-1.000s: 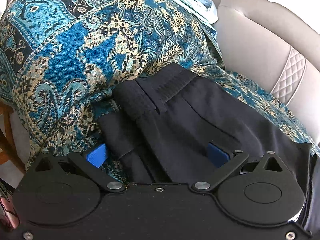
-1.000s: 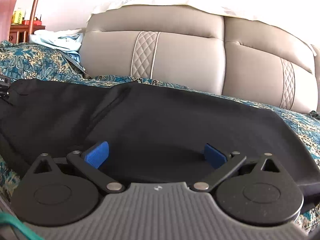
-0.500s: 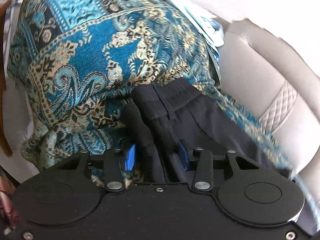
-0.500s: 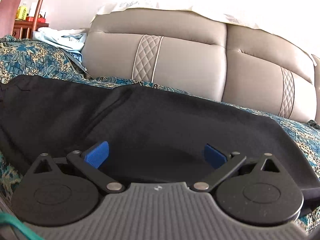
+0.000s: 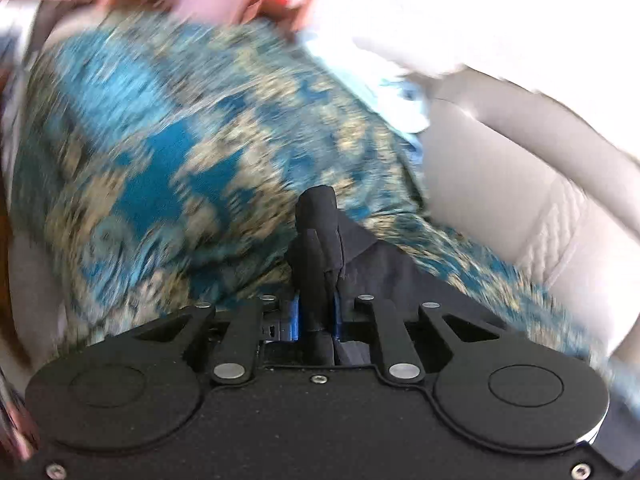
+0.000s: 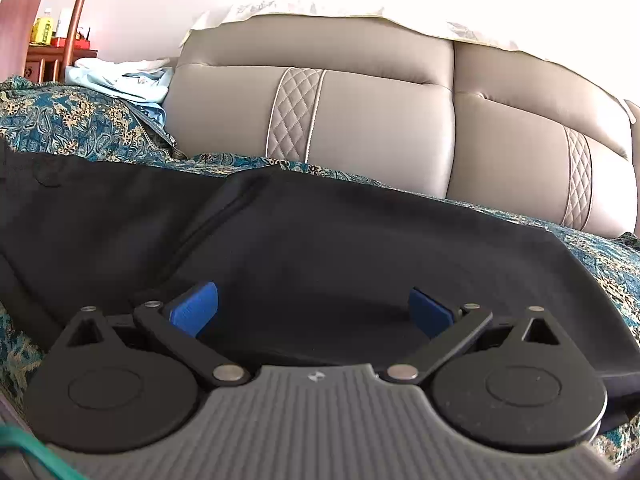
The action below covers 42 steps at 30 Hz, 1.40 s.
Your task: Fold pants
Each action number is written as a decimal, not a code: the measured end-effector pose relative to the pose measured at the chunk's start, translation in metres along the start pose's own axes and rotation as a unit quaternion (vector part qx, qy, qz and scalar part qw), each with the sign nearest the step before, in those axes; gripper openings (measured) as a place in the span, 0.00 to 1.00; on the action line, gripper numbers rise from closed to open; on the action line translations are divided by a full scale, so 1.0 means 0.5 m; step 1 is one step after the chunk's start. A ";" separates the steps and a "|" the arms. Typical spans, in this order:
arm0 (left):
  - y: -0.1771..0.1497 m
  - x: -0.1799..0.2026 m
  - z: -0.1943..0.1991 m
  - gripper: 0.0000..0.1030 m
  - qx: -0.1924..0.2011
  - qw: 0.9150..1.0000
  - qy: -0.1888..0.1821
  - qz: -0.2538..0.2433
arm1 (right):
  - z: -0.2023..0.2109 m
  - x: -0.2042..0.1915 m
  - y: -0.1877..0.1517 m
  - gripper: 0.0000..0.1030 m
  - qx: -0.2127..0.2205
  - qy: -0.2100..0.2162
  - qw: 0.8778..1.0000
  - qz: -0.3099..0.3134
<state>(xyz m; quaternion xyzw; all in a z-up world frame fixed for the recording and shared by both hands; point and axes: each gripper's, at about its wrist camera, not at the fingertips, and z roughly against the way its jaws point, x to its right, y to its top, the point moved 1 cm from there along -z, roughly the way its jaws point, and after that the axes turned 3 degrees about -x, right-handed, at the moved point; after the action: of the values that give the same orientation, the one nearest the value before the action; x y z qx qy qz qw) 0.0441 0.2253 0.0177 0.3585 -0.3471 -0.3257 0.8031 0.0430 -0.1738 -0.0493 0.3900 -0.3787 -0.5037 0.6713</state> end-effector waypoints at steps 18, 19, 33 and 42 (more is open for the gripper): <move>0.071 0.109 0.036 0.12 0.011 0.997 -0.070 0.001 | -0.005 0.066 0.039 1.00 -0.033 0.071 0.996 -0.030; 0.075 0.141 0.048 0.12 0.019 0.996 -0.088 -0.014 | -0.004 0.080 0.044 1.00 -0.033 0.080 0.995 -0.040; -0.154 0.574 0.176 0.12 -0.039 0.916 -0.316 -0.243 | 0.032 0.422 0.060 1.00 -0.050 -0.013 0.963 -0.264; -0.359 0.651 0.197 0.28 -0.154 0.856 -0.346 -0.352 | 0.064 0.480 0.012 1.00 -0.040 -0.049 0.955 -0.291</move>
<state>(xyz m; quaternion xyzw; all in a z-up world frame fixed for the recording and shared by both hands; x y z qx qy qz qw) 0.0951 -0.1556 0.0288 0.1924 -0.3984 -0.7393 0.5077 0.0656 -0.4103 -0.0031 0.4314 -0.2607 -0.7102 0.4916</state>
